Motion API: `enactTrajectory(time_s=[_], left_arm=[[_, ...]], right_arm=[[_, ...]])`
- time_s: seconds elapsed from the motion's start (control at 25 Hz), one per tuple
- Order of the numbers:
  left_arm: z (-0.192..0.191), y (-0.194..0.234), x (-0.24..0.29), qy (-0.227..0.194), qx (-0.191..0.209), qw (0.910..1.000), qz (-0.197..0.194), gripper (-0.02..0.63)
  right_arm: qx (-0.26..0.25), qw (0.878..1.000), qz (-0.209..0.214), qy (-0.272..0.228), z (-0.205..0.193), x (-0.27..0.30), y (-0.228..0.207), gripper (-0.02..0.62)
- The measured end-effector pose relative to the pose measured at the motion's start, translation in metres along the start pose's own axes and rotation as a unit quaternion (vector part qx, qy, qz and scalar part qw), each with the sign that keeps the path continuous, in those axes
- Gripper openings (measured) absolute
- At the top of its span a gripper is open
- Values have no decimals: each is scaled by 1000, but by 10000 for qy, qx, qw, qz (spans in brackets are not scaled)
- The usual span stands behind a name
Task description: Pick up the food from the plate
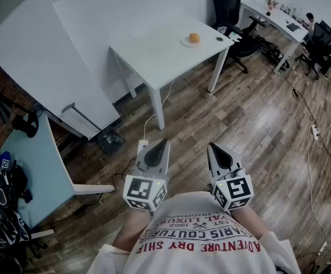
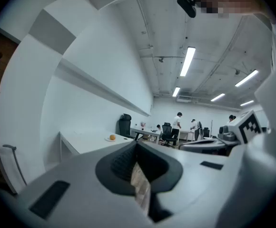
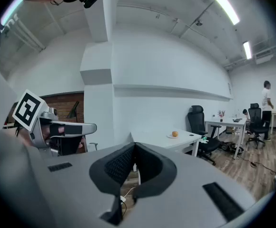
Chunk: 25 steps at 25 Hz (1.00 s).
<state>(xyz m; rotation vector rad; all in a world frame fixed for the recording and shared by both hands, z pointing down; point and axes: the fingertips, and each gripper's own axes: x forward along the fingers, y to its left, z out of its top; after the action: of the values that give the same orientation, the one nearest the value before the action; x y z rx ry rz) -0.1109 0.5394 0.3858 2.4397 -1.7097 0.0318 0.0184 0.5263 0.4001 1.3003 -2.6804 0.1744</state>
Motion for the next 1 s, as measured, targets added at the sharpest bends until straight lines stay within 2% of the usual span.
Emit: enactTrajectory(time_s=[0.32,0.64,0.84,1.0], left_arm=[[-3,15,5,52,-41,9999,93,6],[-12,26,15,184,-190,9996,113,6],[-27,24,40,316,-378,9986,165,6],[-29,23,73,362,-375,9983,276,6]], right_arm=[[45,10000,60,-11,1,14,3,12],[44,9998,-176,44,-3,20,-9,12],[216,9987,-303,346,-24,26,-42,12],[374,9981,-316,362,-23,46,-81,12]])
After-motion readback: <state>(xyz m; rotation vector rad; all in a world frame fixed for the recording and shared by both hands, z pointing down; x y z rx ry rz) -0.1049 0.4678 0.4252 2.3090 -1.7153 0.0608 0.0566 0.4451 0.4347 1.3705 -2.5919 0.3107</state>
